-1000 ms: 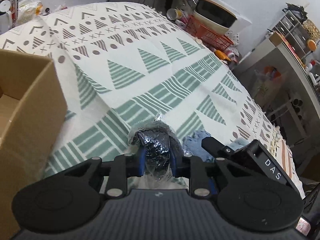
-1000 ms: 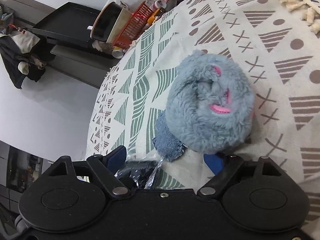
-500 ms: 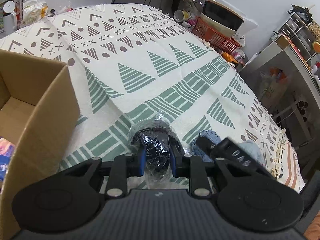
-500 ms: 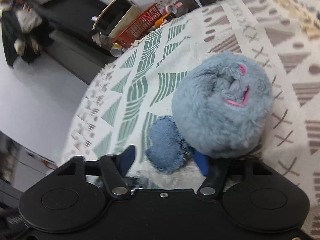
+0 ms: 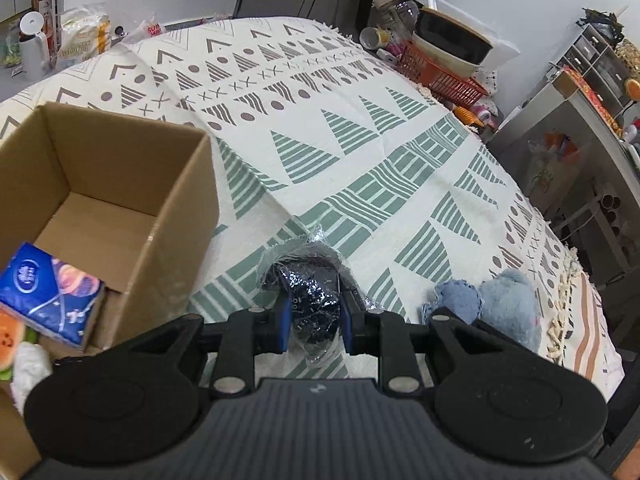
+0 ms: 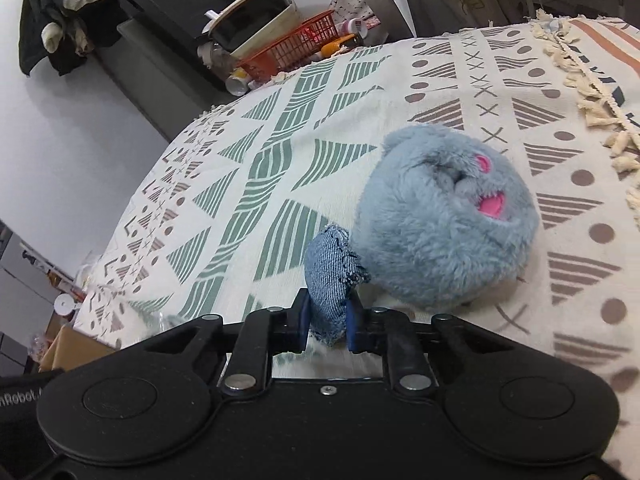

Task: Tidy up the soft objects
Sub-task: 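Grasp the black plastic bag with the left tool while the right tool grasps the denim cloth, then carry the black bag and denim cloth over the cardboard box with both tools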

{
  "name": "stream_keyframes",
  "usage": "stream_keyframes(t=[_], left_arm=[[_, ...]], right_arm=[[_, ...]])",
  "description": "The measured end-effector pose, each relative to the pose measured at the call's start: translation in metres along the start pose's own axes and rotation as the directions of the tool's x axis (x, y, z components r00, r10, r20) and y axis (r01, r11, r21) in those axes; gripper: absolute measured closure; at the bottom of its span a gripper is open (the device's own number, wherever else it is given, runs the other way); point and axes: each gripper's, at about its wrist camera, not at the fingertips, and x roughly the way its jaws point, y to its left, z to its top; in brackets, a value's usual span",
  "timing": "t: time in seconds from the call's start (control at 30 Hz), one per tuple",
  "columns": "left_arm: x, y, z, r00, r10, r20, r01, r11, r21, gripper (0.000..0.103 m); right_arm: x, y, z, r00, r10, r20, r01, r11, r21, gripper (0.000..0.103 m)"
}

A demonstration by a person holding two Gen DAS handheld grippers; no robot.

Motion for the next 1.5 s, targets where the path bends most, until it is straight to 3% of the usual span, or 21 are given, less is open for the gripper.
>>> stream_keyframes(t=[0.2,0.77,1.23,1.5], left_arm=[[-0.022,0.002,0.0,0.999,-0.025,0.02,0.024,0.998,0.05,0.08],[-0.091,0.02,0.001,0.985,-0.138,0.099,0.122,0.98,0.157,0.08],[-0.136,0.071,0.016,0.96,-0.209,0.187,0.187,0.974,0.128,0.079],[-0.14,0.116,0.026,0.962,-0.201,0.186,0.19,0.979,0.076,0.079]], right_arm=[[-0.026,0.014,-0.007,0.999,-0.007,0.031,0.01,0.996,-0.089,0.086],[-0.093,0.021,-0.023,0.993,0.019,0.116,-0.013,0.999,-0.05,0.086],[-0.131,0.074,-0.033,0.988,0.043,0.146,-0.022,0.989,-0.147,0.085],[-0.134,0.107,-0.042,0.989,0.063,0.135,-0.036,0.981,-0.192,0.085]])
